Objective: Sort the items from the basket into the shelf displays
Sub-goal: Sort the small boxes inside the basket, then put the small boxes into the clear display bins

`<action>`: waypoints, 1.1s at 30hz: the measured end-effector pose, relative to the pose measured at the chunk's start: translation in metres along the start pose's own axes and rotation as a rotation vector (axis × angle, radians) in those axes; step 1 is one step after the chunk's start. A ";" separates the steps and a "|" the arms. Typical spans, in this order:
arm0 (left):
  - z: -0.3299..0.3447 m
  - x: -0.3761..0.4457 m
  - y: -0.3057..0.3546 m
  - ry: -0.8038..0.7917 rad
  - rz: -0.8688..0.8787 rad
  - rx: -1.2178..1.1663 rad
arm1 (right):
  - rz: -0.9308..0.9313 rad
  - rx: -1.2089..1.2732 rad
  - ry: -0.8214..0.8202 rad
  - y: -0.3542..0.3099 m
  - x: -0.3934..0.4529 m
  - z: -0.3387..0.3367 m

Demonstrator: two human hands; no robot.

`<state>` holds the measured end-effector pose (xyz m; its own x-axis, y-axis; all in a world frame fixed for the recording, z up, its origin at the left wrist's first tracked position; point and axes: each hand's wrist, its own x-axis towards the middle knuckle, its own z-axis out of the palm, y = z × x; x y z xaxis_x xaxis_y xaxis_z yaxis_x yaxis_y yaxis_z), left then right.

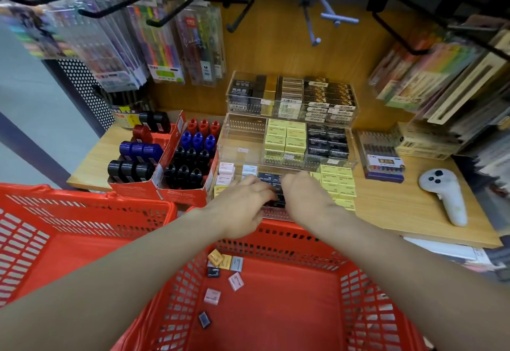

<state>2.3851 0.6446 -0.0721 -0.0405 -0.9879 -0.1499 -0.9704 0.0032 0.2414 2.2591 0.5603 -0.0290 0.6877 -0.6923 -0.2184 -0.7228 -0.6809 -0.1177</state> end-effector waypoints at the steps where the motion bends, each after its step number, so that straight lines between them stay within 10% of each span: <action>1: 0.000 0.003 0.003 -0.012 0.009 0.004 | -0.029 0.061 0.048 0.007 -0.001 -0.005; 9: 0.003 0.026 0.020 -0.202 0.016 0.092 | -0.059 0.313 0.351 0.112 -0.030 -0.024; 28: 0.006 0.019 0.025 -0.234 -0.048 0.154 | -0.193 -0.141 -0.060 0.102 -0.029 0.015; 33: -0.004 -0.010 0.027 0.088 0.027 -0.056 | -0.291 -0.096 0.047 0.095 -0.041 0.006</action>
<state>2.3607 0.6537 -0.0600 -0.0430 -0.9974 -0.0584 -0.9544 0.0237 0.2976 2.1621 0.5253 -0.0370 0.8688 -0.4737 -0.1440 -0.4870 -0.8701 -0.0757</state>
